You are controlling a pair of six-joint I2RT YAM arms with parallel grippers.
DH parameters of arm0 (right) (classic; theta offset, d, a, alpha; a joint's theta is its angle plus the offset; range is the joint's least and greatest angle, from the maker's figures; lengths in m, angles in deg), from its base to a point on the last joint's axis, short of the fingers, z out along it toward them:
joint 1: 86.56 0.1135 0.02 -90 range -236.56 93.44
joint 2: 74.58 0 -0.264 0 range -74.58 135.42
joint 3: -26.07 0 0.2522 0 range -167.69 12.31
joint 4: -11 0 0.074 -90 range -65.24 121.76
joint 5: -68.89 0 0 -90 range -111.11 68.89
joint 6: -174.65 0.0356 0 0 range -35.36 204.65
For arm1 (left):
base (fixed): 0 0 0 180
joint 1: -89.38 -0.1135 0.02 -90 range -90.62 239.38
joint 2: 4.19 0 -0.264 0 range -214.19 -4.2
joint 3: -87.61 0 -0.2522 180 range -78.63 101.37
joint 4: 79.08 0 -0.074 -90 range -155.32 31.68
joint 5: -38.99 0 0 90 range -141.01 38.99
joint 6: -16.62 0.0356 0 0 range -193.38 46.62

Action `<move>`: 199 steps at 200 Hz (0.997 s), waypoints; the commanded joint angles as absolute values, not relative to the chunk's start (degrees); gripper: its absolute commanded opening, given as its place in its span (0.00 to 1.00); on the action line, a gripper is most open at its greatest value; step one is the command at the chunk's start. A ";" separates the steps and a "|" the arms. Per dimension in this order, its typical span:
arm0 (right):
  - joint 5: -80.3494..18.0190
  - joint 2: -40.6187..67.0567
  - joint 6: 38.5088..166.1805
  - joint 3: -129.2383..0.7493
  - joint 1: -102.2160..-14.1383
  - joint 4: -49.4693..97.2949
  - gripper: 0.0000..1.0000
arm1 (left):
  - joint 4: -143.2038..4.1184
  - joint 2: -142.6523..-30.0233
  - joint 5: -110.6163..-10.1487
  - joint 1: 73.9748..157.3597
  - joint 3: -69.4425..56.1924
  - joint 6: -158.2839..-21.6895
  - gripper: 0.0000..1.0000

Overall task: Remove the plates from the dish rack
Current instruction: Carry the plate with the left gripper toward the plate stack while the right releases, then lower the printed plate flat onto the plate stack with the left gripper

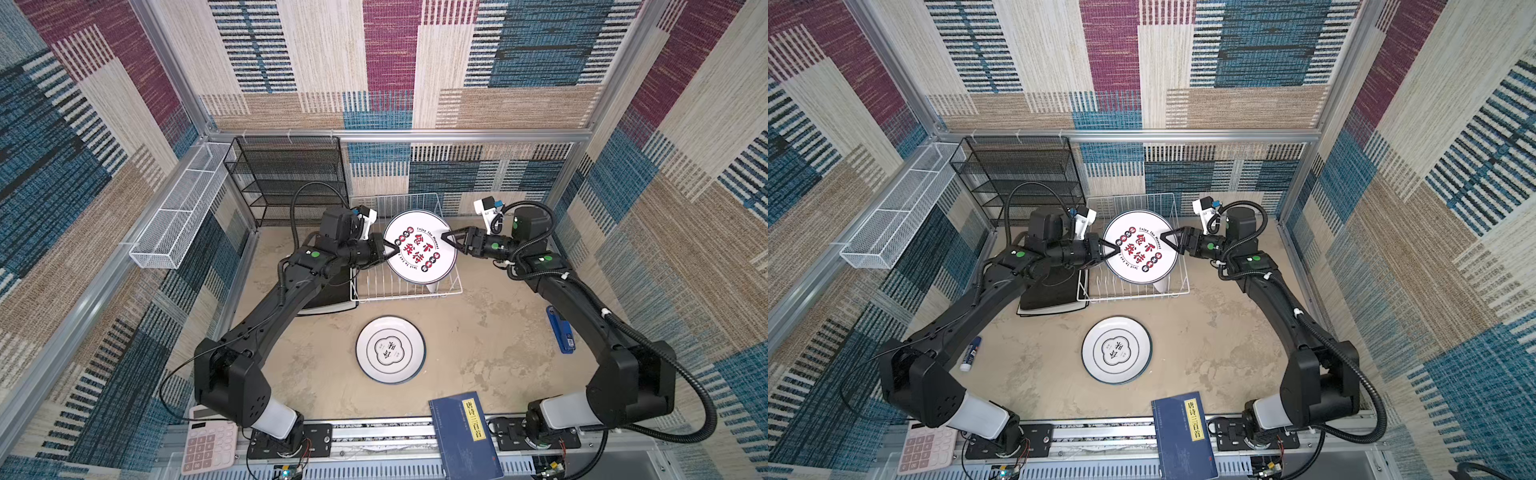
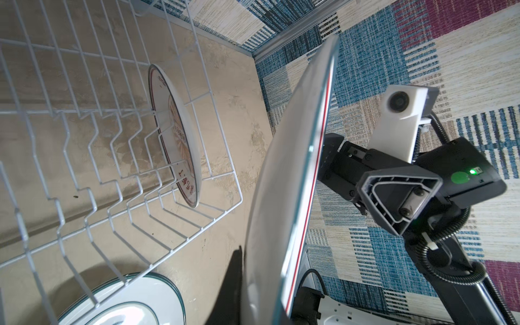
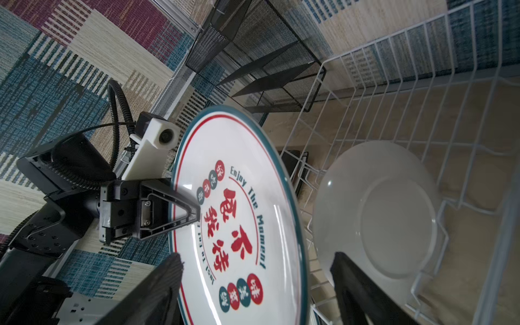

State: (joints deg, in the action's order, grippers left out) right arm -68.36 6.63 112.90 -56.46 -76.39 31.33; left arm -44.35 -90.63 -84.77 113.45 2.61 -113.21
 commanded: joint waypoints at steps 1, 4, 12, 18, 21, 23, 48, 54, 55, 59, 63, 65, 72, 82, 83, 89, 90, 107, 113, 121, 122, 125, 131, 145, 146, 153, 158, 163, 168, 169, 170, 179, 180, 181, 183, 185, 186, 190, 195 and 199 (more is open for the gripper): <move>-61.59 4.19 105.71 -55.88 -76.32 29.99 0.94 | -40.57 -87.04 -81.71 113.28 0.61 -110.81 0.00; -61.05 3.84 104.85 -55.97 -76.28 30.36 0.99 | -40.36 -86.42 -81.34 113.13 0.12 -110.95 0.00; -59.65 2.84 102.75 -55.68 -76.28 30.97 0.99 | -40.13 -84.74 -80.76 113.09 -1.35 -111.67 0.00; -58.76 1.86 101.38 -55.26 -76.27 31.02 0.99 | -40.30 -83.44 -80.47 113.06 -2.71 -112.19 0.00; -58.44 1.35 100.60 -54.84 -76.28 30.87 0.99 | -40.54 -82.68 -80.41 113.09 -3.42 -112.57 0.00; -58.17 1.00 100.10 -54.53 -76.30 30.71 0.99 | -40.71 -82.28 -80.33 113.08 -3.99 -112.84 0.00; -57.10 -3.13 94.89 -50.42 -76.28 28.10 0.99 | -43.32 -75.14 -78.11 113.09 -11.64 -116.54 0.00; -57.19 -3.92 93.87 -49.52 -76.26 27.65 0.99 | -43.44 -73.49 -77.41 113.03 -13.29 -117.26 0.00; -57.26 -4.01 93.74 -49.41 -76.27 27.61 0.99 | -43.44 -73.21 -77.22 113.03 -13.53 -117.33 0.00; -57.60 -4.81 92.99 -48.75 -76.30 27.24 0.99 | -43.32 -72.13 -76.79 113.02 -14.51 -117.72 0.00; -58.04 -5.26 92.34 -48.20 -76.25 26.98 0.99 | -43.10 -71.36 -76.64 113.02 -15.40 -118.04 0.00; -58.27 -5.53 91.97 -47.93 -76.27 26.83 0.99 | -43.02 -70.80 -76.67 113.02 -15.78 -118.16 0.00; -59.64 -6.22 90.61 -46.95 -76.15 26.54 0.99 | -42.12 -69.23 -76.62 113.02 -16.85 -118.41 0.00; -62.07 -7.05 87.39 -46.00 -76.11 27.12 0.99 | -40.23 -67.39 -76.59 113.02 -18.25 -118.54 0.00; -62.16 -7.11 87.03 -45.94 -76.11 27.17 0.99 | -40.07 -67.26 -76.54 113.02 -18.43 -118.64 0.00; -62.41 -7.66 85.42 -45.66 -75.87 28.20 0.99 | -38.95 -66.34 -76.56 113.02 -19.30 -118.83 0.00; -62.46 -7.72 85.12 -45.63 -75.85 28.28 0.99 | -38.73 -66.16 -76.53 113.02 -19.48 -118.87 0.00; -63.19 -8.97 80.84 -45.09 -75.41 31.35 0.99 | -35.62 -63.44 -75.77 113.02 -22.04 -119.27 0.00; -63.21 -9.31 79.70 -44.96 -75.25 32.25 0.99 | -34.86 -62.60 -75.85 113.02 -23.00 -119.47 0.00; -63.29 -9.92 78.44 -44.53 -75.09 33.06 0.99 | -33.90 -61.46 -75.98 113.02 -24.28 -119.65 0.00; -63.34 -9.99 78.29 -44.50 -75.07 33.17 0.99 | -33.88 -61.30 -76.02 113.02 -24.47 -119.67 0.00; -63.37 -10.28 77.80 -44.33 -74.98 33.50 0.99 | -33.51 -60.90 -76.13 112.98 -24.86 -119.70 0.00; -63.47 -10.85 76.28 -44.02 -74.74 34.27 0.99 | -33.18 -60.02 -76.43 113.02 -25.93 -119.92 0.00; -62.30 -12.32 73.72 -43.47 -73.74 35.60 0.99 | -32.94 -57.87 -76.95 113.02 -28.43 -120.28 0.00; -62.23 -12.43 73.60 -43.44 -73.65 35.63 0.99 | -32.87 -57.75 -76.99 112.98 -28.57 -120.30 0.00; -61.99 -13.15 72.64 -43.05 -73.19 35.98 0.99 | -32.23 -56.95 -77.10 113.01 -29.57 -120.22 0.00; -61.99 -13.65 72.15 -42.74 -72.84 36.17 0.99 | -31.42 -56.65 -77.02 112.99 -29.99 -120.02 0.00; -61.97 -14.04 71.80 -42.44 -72.51 36.39 0.99 | -30.76 -56.32 -76.96 113.02 -30.52 -119.72 0.00; -61.97 -14.38 71.57 -42.30 -72.15 36.74 0.99 | -30.02 -56.19 -77.24 113.00 -31.02 -119.36 0.00; -61.98 -14.47 71.51 -42.24 -72.10 36.82 0.99 | -29.96 -56.16 -77.31 113.01 -31.14 -119.31 0.00; -61.98 -14.51 71.49 -42.21 -71.99 36.85 0.99 | -29.89 -56.11 -77.43 113.01 -31.33 -119.15 0.00; -61.90 -14.85 71.35 -41.82 -71.31 37.51 0.99 | -29.07 -55.71 -77.74 113.02 -32.71 -118.40 0.00; -61.90 -14.88 71.36 -41.78 -71.24 37.60 0.99 | -28.96 -55.71 -77.73 113.02 -32.95 -118.34 0.00; -61.89 -14.89 71.37 -41.76 -71.17 37.64 0.99 | -28.86 -55.66 -77.69 113.02 -33.15 -118.32 0.00; -61.83 -14.94 71.44 -41.60 -71.04 37.72 0.99 | -28.70 -55.58 -77.70 113.06 -33.53 -118.30 0.00; -61.81 -15.00 71.46 -41.44 -70.84 37.76 0.99 | -28.68 -55.49 -77.66 113.03 -33.89 -118.43 0.00; -61.81 -15.00 71.46 -41.37 -70.74 37.76 0.99 | -28.72 -55.46 -77.69 113.07 -34.06 -118.45 0.00; -61.74 -15.06 71.46 -41.17 -70.43 38.00 0.99 | -28.75 -55.32 -77.88 113.02 -34.78 -118.46 0.00; -61.69 -15.01 71.62 -40.82 -70.11 38.18 0.99 | -28.89 -55.20 -78.11 113.08 -35.69 -118.34 0.00; -61.70 -14.92 71.74 -40.51 -69.77 38.33 0.99 | -28.92 -55.06 -78.21 113.09 -36.40 -118.30 0.00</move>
